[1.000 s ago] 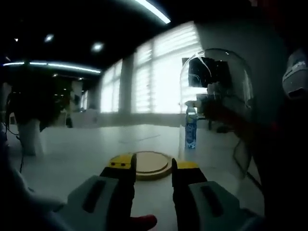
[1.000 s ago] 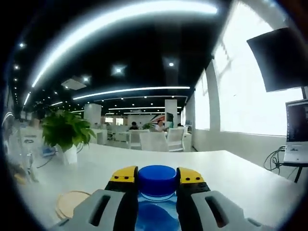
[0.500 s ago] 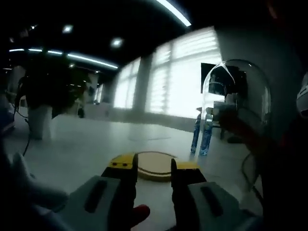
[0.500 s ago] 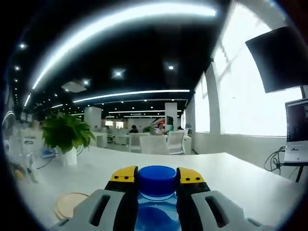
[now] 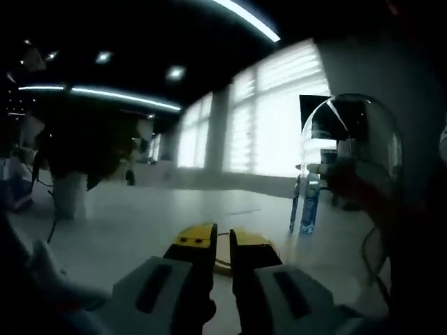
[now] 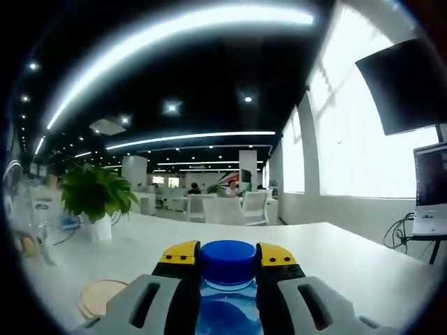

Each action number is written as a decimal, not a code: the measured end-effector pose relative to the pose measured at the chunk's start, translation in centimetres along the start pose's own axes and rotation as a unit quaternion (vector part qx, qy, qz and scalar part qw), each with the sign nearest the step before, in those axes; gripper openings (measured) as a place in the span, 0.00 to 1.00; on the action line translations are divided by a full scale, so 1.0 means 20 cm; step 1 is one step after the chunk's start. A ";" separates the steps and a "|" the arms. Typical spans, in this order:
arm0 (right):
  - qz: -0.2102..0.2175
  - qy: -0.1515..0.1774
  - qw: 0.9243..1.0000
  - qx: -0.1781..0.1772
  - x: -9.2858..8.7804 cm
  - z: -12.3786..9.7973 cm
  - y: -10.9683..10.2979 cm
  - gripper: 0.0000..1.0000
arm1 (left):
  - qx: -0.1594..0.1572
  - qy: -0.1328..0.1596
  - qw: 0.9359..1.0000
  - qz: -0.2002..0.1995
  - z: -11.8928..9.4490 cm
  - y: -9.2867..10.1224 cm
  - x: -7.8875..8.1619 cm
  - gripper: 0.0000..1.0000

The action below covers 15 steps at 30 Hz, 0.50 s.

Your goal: Open the cover put in the Mizone put the cover back on

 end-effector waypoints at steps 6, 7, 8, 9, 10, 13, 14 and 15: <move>0.001 -0.001 1.000 0.001 0.00 0.00 -0.01 0.25 | 0.001 -0.044 0.990 0.137 0.00 0.00 -0.11 0.04; 0.002 -0.002 1.000 0.001 0.00 0.00 -0.01 0.25 | -0.002 -0.040 0.986 0.159 0.00 0.00 -0.12 0.04; 0.004 -0.003 1.000 0.001 0.00 0.00 0.00 0.25 | -0.004 -0.041 0.985 0.168 0.01 0.02 -0.14 0.05; 0.006 -0.004 1.000 0.001 0.00 0.00 0.00 0.25 | -0.010 -0.055 0.985 0.166 0.01 0.03 -0.15 0.07; 0.007 -0.004 1.000 0.002 0.00 0.00 0.00 0.25 | -0.019 -0.054 0.986 0.156 0.02 0.05 -0.15 0.09; 0.008 -0.006 1.000 0.007 0.01 0.01 -0.01 0.25 | -0.041 -0.040 0.994 0.095 0.01 0.07 -0.12 0.10; 0.008 -0.007 1.000 0.008 0.01 0.01 -0.01 0.25 | -0.043 -0.037 0.995 0.080 0.01 0.06 -0.11 0.10; 0.008 -0.008 1.000 0.009 0.01 0.01 -0.02 0.24 | -0.042 -0.035 0.996 0.064 0.00 0.06 -0.10 0.10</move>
Point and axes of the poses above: the point that each gripper's makers call its tool centre point, and the gripper's own axes: z roughly forward along the fingers, y roughly to its right, x roughly out of its top, the point moved 9 cm from there along -z, roughly backward along the fingers, and after that the axes turned 13 degrees about x, right-handed, at the moved point
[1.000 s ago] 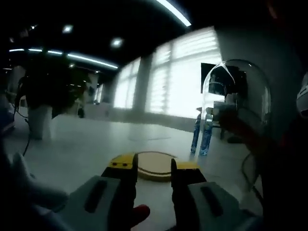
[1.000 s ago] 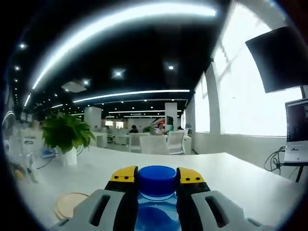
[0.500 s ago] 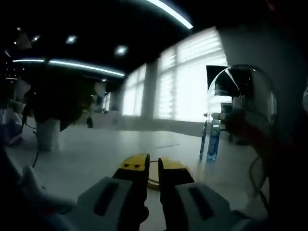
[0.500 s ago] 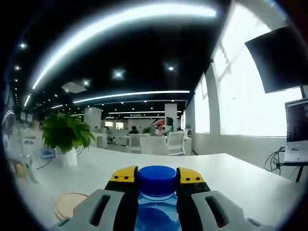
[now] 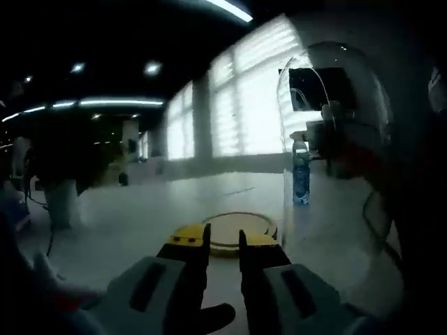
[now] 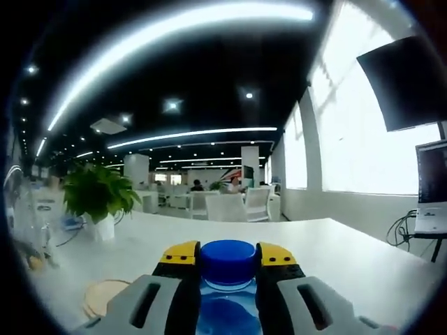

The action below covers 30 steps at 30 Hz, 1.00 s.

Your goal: Open the cover put in the Mizone put the cover back on

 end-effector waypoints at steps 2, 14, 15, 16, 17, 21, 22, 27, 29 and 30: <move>-0.003 -0.001 1.000 0.002 0.00 0.01 -0.01 0.24 | 0.005 0.000 1.000 -0.010 0.00 -0.03 0.00 0.10; 0.003 0.009 1.000 -0.001 -0.01 -0.01 0.01 0.25 | 0.022 -0.006 0.999 -0.046 0.00 -0.07 0.00 0.09; 0.005 0.008 1.000 0.000 -0.01 -0.01 0.01 0.25 | 0.022 -0.007 0.999 -0.044 0.00 -0.06 0.00 0.09; 0.006 0.008 1.000 0.000 -0.01 -0.01 0.00 0.25 | 0.022 -0.007 0.999 -0.043 0.00 -0.06 -0.01 0.09; 0.006 0.007 1.000 0.000 -0.01 -0.01 0.00 0.25 | 0.022 -0.007 0.999 -0.042 0.00 -0.06 -0.01 0.09; 0.005 0.000 1.000 -0.009 0.00 0.00 0.01 0.24 | 0.022 -0.007 0.999 -0.039 0.00 -0.07 -0.01 0.09; 0.009 -0.001 1.000 -0.010 0.00 0.00 0.01 0.24 | 0.022 -0.007 0.999 -0.039 0.00 -0.07 -0.01 0.09; 0.011 -0.001 1.000 -0.011 0.00 0.00 0.00 0.24 | 0.023 -0.009 0.999 -0.036 0.00 -0.06 -0.01 0.09; 0.008 -0.002 1.000 -0.010 0.00 0.00 0.00 0.24 | 0.020 -0.010 0.999 -0.033 0.00 -0.06 -0.01 0.09; 0.003 -0.003 1.000 -0.008 0.01 0.01 -0.01 0.24 | 0.020 -0.010 0.999 -0.031 0.00 -0.06 -0.01 0.09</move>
Point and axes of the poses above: the point that each gripper's makers call its tool centre point, and the gripper's own axes: z roughly forward along the fingers, y roughly to its right, x roughly out of its top, the point moved 9 cm from there along -z, roughly backward along the fingers, and after that the axes turned 13 degrees about x, right-handed, at the moved point
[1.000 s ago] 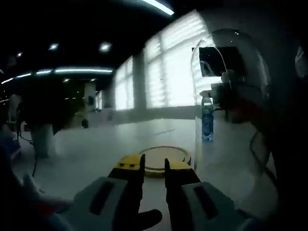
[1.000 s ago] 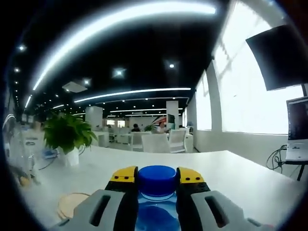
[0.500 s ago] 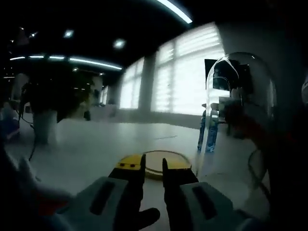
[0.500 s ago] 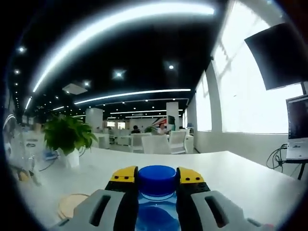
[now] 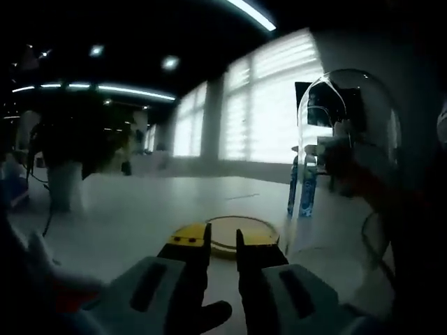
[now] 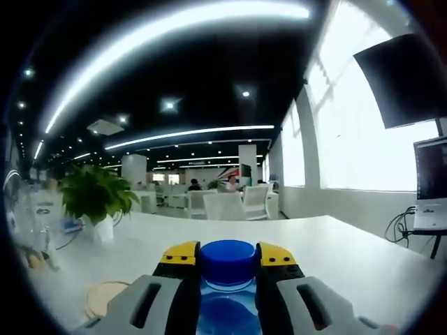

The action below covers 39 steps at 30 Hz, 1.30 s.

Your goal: Open the cover put in the Mizone put the cover back on

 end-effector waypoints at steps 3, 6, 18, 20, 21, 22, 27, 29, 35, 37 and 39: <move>-0.011 0.004 1.000 0.008 0.00 0.01 -0.02 0.24 | 0.001 0.003 1.000 -0.005 0.00 0.00 0.00 0.10; -0.014 0.006 1.000 0.011 0.00 0.02 -0.03 0.24 | 0.003 0.004 1.000 -0.004 0.00 -0.01 0.00 0.10; 0.005 0.006 0.999 0.040 0.00 0.07 -0.13 0.24 | 0.002 0.000 1.000 0.005 0.00 0.00 0.00 0.10; 0.005 0.007 0.999 0.044 0.00 0.08 -0.14 0.24 | 0.004 -0.001 1.000 0.005 0.00 0.00 0.00 0.10; 0.005 0.008 0.999 0.045 0.00 0.08 -0.15 0.24 | 0.004 -0.002 1.000 0.006 0.00 -0.01 0.00 0.10; 0.006 0.008 0.999 0.048 0.00 0.08 -0.17 0.24 | 0.004 -0.002 1.000 0.006 0.00 0.00 -0.01 0.10; 0.007 0.012 0.998 0.059 -0.01 0.11 -0.21 0.24 | 0.002 -0.001 1.000 0.007 0.00 0.00 0.00 0.10; 0.009 0.014 0.998 0.065 -0.01 0.11 -0.24 0.24 | 0.003 0.000 1.000 0.007 0.00 -0.01 0.00 0.10; 0.010 0.017 0.996 0.082 -0.01 0.13 -0.29 0.24 | 0.005 0.000 1.000 0.006 0.00 -0.01 0.00 0.10; 0.007 0.017 0.996 0.082 -0.01 0.14 -0.29 0.24 | 0.004 -0.001 1.000 0.007 0.00 -0.01 -0.01 0.10; 0.007 0.018 0.996 0.085 -0.01 0.14 -0.30 0.24 | 0.004 -0.001 1.000 0.006 0.00 -0.01 0.00 0.10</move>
Point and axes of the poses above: the point that each gripper's makers call its tool centre point, and the gripper's own axes: z roughly forward along the fingers, y roughly to its right, x roughly out of its top, the point moved 9 cm from there along -z, roughly backward along the fingers, and after that the axes turned 13 degrees about x, right-handed, at the moved point
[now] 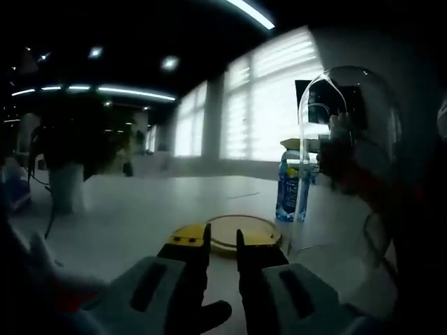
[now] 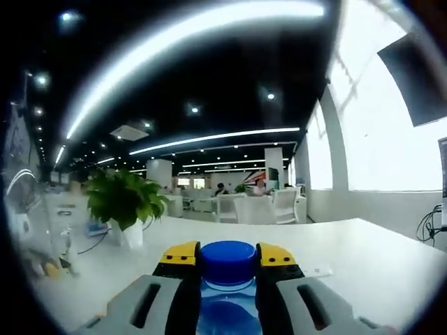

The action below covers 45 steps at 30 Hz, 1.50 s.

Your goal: Open the cover put in the Mizone put the cover back on

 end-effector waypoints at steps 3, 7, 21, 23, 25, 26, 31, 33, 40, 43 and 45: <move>-0.001 0.000 1.000 0.002 0.00 0.01 -0.01 0.24 | -0.001 0.000 1.000 0.001 0.00 0.00 0.00 0.10; 0.001 -0.001 1.000 0.003 0.00 0.02 -0.01 0.24 | -0.003 0.000 1.000 0.002 0.00 0.01 0.00 0.10; 0.025 0.005 1.000 0.017 0.00 0.05 -0.04 0.24 | -0.002 -0.001 1.000 0.005 0.00 0.01 0.00 0.10; 0.024 0.005 1.000 0.019 0.00 0.05 -0.04 0.24 | -0.002 -0.002 1.000 0.004 0.00 0.01 0.00 0.10; 0.022 0.006 0.999 0.022 -0.01 0.06 -0.04 0.24 | -0.002 -0.003 1.000 0.005 0.00 0.01 0.00 0.10; 0.024 0.007 0.999 0.022 -0.01 0.06 -0.04 0.24 | -0.002 -0.002 1.000 0.005 0.00 0.01 0.00 0.10; 0.034 0.008 0.999 0.032 -0.01 0.07 -0.05 0.24 | -0.001 0.001 1.000 0.004 0.00 0.00 0.00 0.10; 0.027 0.006 0.999 0.033 0.00 0.07 -0.06 0.24 | -0.001 -0.001 1.000 0.004 0.00 0.01 0.00 0.10; 0.014 0.005 0.999 0.038 -0.01 0.07 -0.06 0.25 | -0.002 0.000 1.000 0.007 0.00 0.01 0.00 0.10; 0.010 -0.002 0.999 0.045 0.00 0.08 -0.05 0.25 | -0.003 -0.001 1.000 0.007 0.00 0.01 0.00 0.10; 0.011 -0.010 0.999 0.050 0.01 0.08 -0.05 0.25 | -0.003 -0.001 1.000 0.010 0.00 0.01 0.00 0.10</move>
Point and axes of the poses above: the point that each gripper's makers call its tool centre point, and the gripper's own axes: z roughly forward along the fingers, y roughly to its right, x roughly out of its top, the point moved 9 cm from there along -z, roughly backward along the fingers, and after that the axes turned 13 degrees about x, right-handed, at the moved point
